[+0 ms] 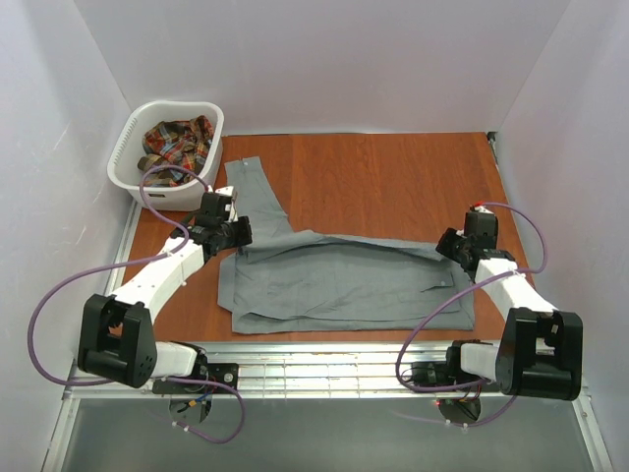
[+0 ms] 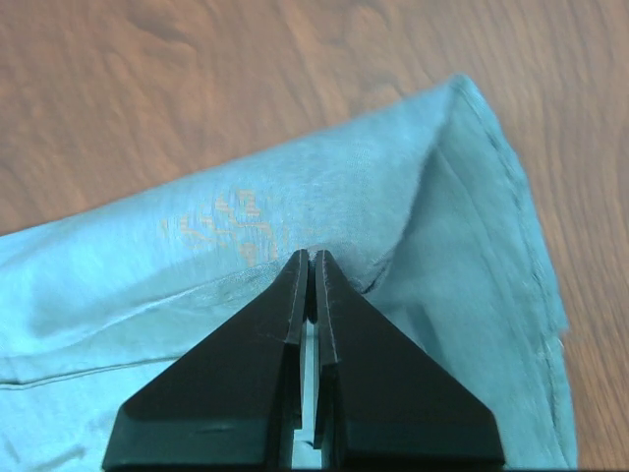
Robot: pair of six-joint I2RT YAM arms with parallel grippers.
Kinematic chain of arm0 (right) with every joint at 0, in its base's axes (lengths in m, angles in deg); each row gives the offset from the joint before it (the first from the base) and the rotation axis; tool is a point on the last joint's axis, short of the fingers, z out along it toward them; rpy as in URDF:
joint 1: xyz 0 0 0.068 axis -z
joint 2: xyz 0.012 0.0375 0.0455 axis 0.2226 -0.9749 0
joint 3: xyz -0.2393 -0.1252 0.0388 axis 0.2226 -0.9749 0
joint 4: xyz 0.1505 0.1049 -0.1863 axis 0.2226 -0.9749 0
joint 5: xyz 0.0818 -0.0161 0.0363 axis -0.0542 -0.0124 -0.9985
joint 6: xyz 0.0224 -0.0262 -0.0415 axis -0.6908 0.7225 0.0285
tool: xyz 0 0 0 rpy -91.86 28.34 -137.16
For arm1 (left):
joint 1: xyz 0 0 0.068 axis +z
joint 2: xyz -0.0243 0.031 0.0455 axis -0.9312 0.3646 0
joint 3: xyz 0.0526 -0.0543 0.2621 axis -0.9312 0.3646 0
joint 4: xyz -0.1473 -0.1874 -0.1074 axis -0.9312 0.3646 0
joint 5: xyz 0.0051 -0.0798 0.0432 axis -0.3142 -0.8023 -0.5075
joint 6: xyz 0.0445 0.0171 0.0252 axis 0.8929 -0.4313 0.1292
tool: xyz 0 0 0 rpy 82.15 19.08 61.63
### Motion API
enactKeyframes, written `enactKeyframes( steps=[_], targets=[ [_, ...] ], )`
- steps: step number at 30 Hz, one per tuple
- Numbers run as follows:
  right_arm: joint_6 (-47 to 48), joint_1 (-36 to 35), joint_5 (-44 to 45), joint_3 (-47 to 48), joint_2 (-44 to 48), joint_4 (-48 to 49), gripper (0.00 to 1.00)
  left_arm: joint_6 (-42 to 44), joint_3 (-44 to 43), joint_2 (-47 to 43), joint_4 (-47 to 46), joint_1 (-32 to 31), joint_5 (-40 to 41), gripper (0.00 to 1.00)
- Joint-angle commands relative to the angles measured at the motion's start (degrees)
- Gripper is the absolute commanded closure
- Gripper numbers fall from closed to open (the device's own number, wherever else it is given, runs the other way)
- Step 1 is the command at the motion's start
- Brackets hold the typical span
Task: Fold and stack the long sleeve shirts
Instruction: Fold the shirt
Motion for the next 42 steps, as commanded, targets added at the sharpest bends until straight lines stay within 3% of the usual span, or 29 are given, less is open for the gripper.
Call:
enactKeyframes(
  steps=[1,5,8,10,12,13,15,16,19,21,27,34,38,42],
  targets=[
    [-2.17,0.62,3.29,-2.21,2.67,1.45,0.99,-2.71,1.89,-4.48,3.25,-0.27,4.15,1.00],
    [-3.93,0.97,5.31,-5.46,3.81,1.54,0.99,-3.95,3.82,-6.50,4.30,-0.27,5.91,0.99],
    [-4.37,1.14,6.80,-7.05,4.95,1.63,0.99,-4.83,5.32,-7.47,4.57,-0.18,5.13,0.93],
    [-4.55,1.15,7.42,-7.49,5.65,1.45,0.93,-5.35,6.02,-8.09,4.75,-0.27,4.08,0.83],
    [-4.20,1.15,7.77,-7.41,6.79,0.84,0.83,-6.15,6.81,-9.48,5.01,-0.27,3.02,0.81],
    [-3.94,1.15,8.12,-7.14,7.24,0.40,0.71,-6.41,6.99,-10.10,5.10,-0.27,2.06,0.77],
    [-2.63,1.15,7.95,-5.83,8.55,-1.36,0.63,-7.11,7.17,-11.42,5.71,-0.18,1.52,0.66],
    [-2.27,1.15,7.43,-5.21,9.08,-1.88,0.59,-7.29,6.91,-12.73,6.15,-0.27,-0.22,0.49],
    [-1.47,1.06,3.74,-3.37,11.45,-3.82,0.55,-8.17,6.55,-14.42,6.94,-0.18,-2.07,0.20],
    [-1.56,1.06,-0.91,-3.89,12.51,-3.82,0.54,-9.04,6.29,-14.16,7.64,-0.27,-3.13,0.14],
    [-2.00,0.88,-6.81,-8.19,13.57,-4.88,0.56,-12.03,8.13,-12.22,8.09,-0.27,-6.48,0.12],
    [-4.19,0.88,-11.83,-12.85,11.90,-2.34,0.57,-16.08,11.73,-10.91,5.11,-0.18,-4.63,0.12],
    [-4.55,0.88,-11.83,-11.81,4.89,1.97,0.58,-18.71,13.50,-9.50,2.64,0.08,-5.42,0.12],
    [-1.31,0.97,-10.60,-6.03,-2.41,4.61,0.59,-17.67,9.56,-7.14,0.97,1.66,-4.11,0.12]
  ],
)
